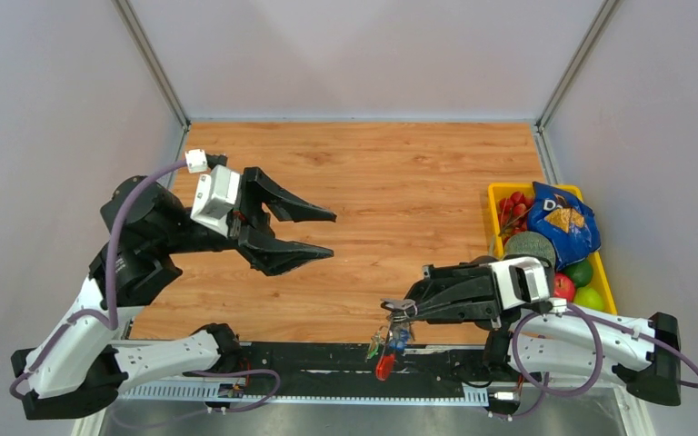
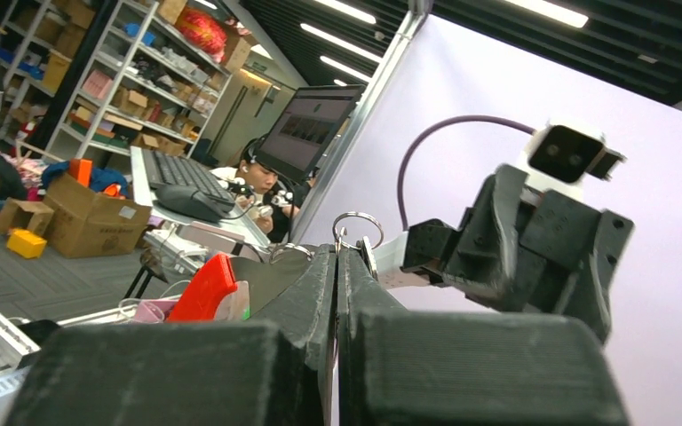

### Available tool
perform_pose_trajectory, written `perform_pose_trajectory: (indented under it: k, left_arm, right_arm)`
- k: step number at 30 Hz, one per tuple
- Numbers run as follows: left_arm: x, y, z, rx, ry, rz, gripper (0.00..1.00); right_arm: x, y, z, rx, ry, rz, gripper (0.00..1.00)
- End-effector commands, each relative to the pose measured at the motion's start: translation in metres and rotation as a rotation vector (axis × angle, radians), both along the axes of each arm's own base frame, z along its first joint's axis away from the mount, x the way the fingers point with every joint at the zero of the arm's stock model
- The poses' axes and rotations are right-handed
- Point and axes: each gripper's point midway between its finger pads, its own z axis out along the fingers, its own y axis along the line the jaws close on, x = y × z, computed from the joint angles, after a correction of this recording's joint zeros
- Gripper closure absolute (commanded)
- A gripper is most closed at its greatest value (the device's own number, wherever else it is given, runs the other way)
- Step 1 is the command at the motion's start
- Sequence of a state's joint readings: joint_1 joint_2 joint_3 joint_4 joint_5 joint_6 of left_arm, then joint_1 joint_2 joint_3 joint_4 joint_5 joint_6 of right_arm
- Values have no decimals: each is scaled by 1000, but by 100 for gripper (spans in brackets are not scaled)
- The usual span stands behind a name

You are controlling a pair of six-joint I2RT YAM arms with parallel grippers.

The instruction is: Put the keys on the keyring

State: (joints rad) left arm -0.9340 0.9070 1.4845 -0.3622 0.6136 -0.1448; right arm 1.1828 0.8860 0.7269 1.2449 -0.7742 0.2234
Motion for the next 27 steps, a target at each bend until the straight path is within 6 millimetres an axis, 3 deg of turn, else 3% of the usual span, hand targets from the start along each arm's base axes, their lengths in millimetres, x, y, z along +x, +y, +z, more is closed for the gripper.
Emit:
perform_pose_trajectory:
  k: [1, 14, 19, 27]
  left_arm:
    - [-20, 8, 31, -71, -3, -79, 39]
    - [-30, -6, 27, -30, -27, -207, 48]
    - [-28, -12, 22, 2, -24, -222, 59]
    - [-32, -9, 20, 4, -40, -235, 60]
  right_arm:
    - [14, -5, 14, 82, 60, -85, 100]
    - [50, 12, 35, 28, 265, -177, 100]
    - [57, 12, 38, 77, 277, -213, 100]
    - [72, 23, 43, 103, 308, -280, 100]
